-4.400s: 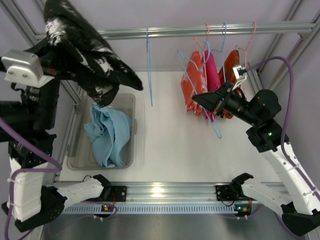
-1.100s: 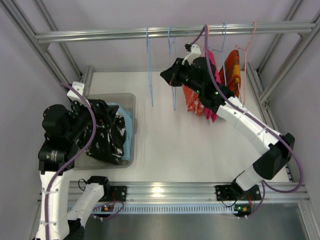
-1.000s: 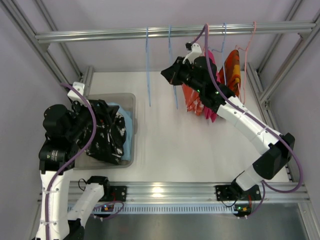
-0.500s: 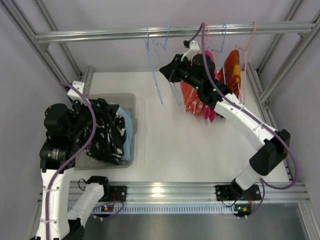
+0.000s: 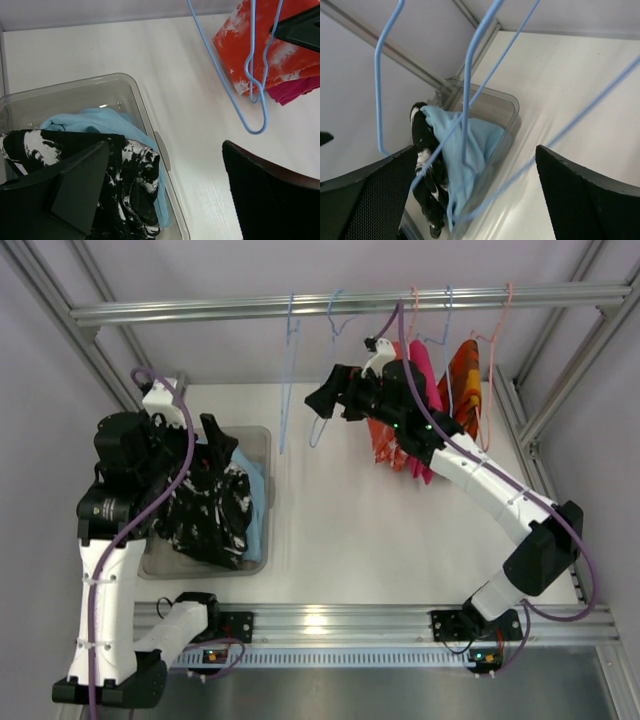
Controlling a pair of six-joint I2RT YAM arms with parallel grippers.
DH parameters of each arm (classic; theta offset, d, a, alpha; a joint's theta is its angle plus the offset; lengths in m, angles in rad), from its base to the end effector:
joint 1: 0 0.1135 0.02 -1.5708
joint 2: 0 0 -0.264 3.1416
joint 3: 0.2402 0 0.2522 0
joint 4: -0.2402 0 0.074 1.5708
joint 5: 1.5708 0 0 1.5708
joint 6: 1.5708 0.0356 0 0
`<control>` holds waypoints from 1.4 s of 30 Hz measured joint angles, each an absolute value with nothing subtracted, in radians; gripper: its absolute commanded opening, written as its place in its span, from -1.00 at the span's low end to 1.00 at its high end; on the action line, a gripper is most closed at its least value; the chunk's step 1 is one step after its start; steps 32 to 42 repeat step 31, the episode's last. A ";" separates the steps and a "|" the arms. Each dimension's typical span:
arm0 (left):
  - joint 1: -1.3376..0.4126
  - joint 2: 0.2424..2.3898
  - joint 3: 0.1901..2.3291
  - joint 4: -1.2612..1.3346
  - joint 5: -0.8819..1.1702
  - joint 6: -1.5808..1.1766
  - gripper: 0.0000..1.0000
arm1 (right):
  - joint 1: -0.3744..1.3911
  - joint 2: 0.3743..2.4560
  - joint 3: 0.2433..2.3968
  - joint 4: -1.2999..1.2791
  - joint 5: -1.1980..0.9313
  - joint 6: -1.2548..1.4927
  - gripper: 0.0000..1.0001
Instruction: Remove the trousers from the hanger
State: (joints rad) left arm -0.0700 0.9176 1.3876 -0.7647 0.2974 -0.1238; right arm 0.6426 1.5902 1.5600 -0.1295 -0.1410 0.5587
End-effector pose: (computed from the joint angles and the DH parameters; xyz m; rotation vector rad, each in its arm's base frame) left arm 0.1531 -0.0212 0.4562 0.1566 1.8658 -0.4110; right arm 0.3009 0.2315 0.4127 -0.1871 1.8276 0.9897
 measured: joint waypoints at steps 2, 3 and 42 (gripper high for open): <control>-0.070 0.966 1.438 -0.812 0.289 -0.110 0.98 | 0.643 1.549 1.531 -0.155 -0.138 0.544 0.99; -0.070 0.986 1.456 -0.826 0.282 -0.104 0.98 | 0.643 1.523 1.517 -0.170 -0.135 0.533 0.99; -0.070 1.026 1.508 -0.830 0.080 0.030 0.98 | 0.210 0.501 1.053 -0.447 0.033 0.081 0.99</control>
